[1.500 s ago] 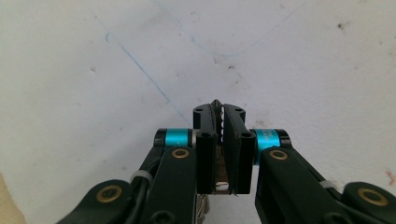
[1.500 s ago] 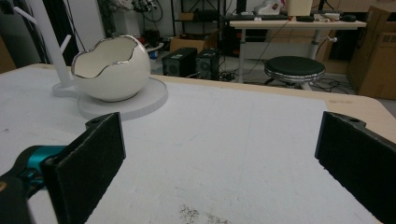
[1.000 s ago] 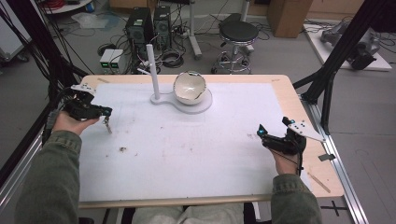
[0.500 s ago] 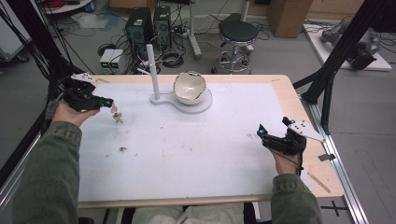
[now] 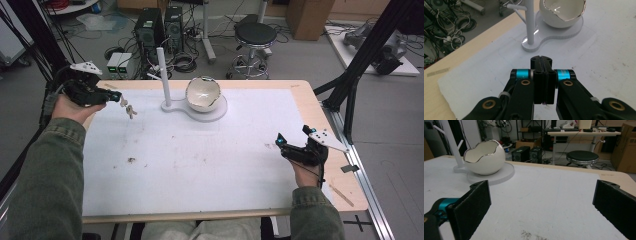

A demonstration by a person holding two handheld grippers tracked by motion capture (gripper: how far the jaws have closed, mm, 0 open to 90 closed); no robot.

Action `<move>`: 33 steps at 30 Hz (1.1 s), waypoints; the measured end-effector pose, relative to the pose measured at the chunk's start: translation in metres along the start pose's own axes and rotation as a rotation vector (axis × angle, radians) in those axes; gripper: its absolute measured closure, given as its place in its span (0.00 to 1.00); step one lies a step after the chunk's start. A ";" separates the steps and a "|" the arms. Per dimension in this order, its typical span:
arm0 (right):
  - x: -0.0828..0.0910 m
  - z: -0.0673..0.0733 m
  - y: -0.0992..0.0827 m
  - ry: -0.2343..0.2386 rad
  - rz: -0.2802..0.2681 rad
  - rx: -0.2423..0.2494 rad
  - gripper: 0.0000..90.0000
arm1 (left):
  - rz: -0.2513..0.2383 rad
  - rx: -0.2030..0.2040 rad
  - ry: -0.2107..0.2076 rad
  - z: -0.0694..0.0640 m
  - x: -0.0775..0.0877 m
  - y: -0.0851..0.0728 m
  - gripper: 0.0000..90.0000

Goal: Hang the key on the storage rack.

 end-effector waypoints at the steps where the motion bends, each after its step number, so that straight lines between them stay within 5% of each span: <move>1: 0.000 0.000 0.000 -0.001 -0.001 -0.001 0.01 | 0.003 -0.006 0.002 -0.001 0.001 0.004 0.99; 20: 0.000 0.000 0.000 0.005 0.000 -0.005 0.01 | -0.032 -0.077 -0.009 -0.017 -0.002 0.058 0.99; 33: 0.000 0.000 -0.001 0.006 0.000 0.000 0.01 | -0.100 -0.088 -0.017 -0.024 -0.008 0.089 0.99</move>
Point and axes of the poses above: each handheld gripper's, and its own axes: x roughly backward along the jaws, y roughly out of its top, z roughly to its left, the point moved 7 cm from there along -x, roughly forward along the jaws, and after that the axes turned 7 degrees about -z, right-handed, at the moved point
